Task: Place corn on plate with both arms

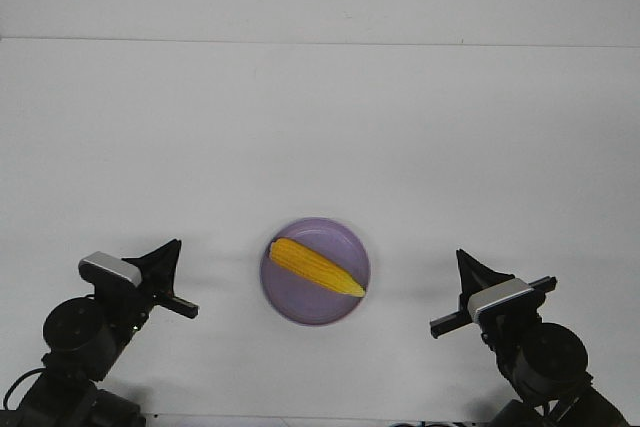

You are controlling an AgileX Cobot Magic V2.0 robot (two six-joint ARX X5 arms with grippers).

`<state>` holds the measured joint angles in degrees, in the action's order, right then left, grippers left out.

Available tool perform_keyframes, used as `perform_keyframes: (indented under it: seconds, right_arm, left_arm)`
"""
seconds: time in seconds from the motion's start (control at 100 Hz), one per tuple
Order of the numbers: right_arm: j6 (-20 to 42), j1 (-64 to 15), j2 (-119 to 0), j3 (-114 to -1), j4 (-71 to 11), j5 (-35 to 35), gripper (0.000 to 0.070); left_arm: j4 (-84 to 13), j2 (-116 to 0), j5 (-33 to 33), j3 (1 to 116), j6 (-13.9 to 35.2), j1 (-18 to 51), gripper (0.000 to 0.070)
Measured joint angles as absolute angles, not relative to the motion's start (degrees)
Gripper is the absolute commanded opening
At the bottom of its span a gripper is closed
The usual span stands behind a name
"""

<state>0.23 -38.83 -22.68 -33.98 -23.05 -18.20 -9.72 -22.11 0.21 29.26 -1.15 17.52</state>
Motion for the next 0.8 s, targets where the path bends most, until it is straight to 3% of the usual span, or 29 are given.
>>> perform_keyframes:
  seconds: [0.21,0.34,0.8]
  right_arm:
    - [0.23,-38.83,-22.68,-33.98,-23.05,-18.15,0.0007]
    - [0.23,-38.83,-22.68,-33.98,-23.05,-18.15,0.0008]
    - [0.23,-38.83,-22.68,-33.98,-23.03,-18.13,0.0007]
  left_arm:
    - [-0.32,-11.42,-0.32,15.88,-3.79,2.85,0.0015]
    - [0.3,-6.96,-0.32,9.19,-4.05,-2.39,0.0016]
    - [1.28,-0.23,-3.22,1.98,-4.64,-3.64,0.0015]
